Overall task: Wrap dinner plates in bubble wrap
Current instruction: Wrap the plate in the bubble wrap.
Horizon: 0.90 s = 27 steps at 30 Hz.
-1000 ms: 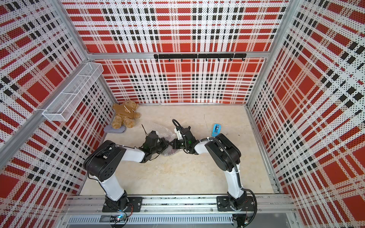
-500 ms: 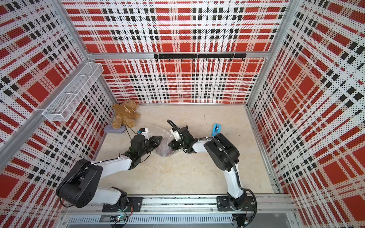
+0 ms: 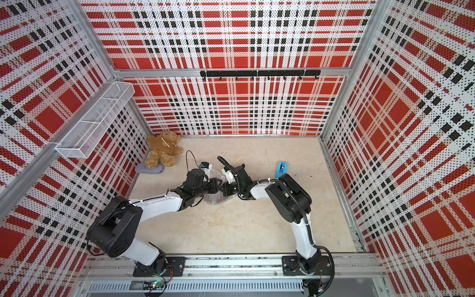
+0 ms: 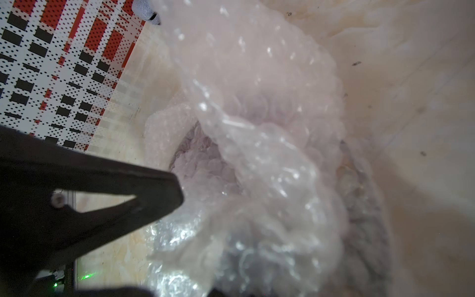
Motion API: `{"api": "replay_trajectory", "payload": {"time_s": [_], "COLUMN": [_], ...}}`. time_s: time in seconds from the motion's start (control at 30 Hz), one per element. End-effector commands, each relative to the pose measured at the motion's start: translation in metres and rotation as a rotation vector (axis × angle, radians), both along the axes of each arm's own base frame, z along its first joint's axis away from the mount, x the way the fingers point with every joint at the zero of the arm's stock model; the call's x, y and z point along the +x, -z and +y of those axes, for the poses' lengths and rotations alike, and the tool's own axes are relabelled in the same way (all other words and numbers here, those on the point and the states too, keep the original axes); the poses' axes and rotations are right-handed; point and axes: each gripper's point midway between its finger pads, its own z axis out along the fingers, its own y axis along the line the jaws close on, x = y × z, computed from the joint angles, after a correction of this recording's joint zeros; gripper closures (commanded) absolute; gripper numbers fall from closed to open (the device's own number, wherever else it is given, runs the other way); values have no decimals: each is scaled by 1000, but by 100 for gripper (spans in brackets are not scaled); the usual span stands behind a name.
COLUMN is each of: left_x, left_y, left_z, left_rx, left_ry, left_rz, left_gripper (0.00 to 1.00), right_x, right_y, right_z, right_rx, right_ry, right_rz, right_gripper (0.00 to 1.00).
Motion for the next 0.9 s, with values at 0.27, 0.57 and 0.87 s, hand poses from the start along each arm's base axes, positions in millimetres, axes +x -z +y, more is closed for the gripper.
{"api": "replay_trajectory", "payload": {"time_s": [0.27, 0.57, 0.87], "left_x": [6, -15, -66], "left_y": [14, -8, 27], "left_z": [-4, 12, 29], "left_rx": [54, -212, -366], "left_ry": [-3, -209, -337], "left_rz": [25, 59, 194], "left_gripper": [88, 100, 100], "right_x": [-23, -22, -22], "right_y": [50, 45, 31], "right_z": [-19, -18, -10], "right_rx": [-133, -109, -58], "right_ry": [11, 17, -14], "right_rz": [124, 115, 90], "right_gripper": [100, 100, 100]}}
